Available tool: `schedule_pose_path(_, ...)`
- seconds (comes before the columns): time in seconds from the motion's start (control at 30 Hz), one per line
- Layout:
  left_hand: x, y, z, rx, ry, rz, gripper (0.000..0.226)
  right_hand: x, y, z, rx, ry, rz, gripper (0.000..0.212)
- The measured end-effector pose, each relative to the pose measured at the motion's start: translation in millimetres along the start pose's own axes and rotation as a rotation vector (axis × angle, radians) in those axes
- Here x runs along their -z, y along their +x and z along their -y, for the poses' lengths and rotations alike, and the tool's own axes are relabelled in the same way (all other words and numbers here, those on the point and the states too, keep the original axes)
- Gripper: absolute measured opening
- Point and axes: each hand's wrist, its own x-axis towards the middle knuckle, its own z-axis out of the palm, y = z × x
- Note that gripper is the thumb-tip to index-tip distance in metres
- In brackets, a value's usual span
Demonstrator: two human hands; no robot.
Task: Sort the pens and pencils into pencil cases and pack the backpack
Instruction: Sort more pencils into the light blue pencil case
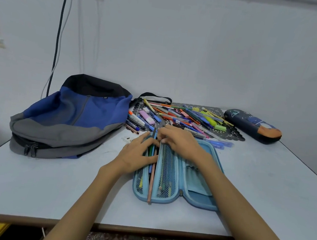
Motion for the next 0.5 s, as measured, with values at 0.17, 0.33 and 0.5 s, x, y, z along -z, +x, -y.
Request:
schedule_pose_path(0.17,-4.1,1.5,-7.4,0.089,-0.109,-0.111,0.049,-1.1,-0.5,-3.4,-0.044,0.110,-0.002,0.009)
schedule_pose_path(0.33,-3.8,8.4,-18.1,0.203,0.008,-0.270,0.049,-3.7,-0.7,-5.1,-0.044,0.117,-0.019,0.009)
schedule_pose_path(0.5,-4.8,15.7,-12.8,0.206,-0.152,-0.301,0.041,-6.4,0.3,-7.8,-0.052,0.113,-0.015,0.007)
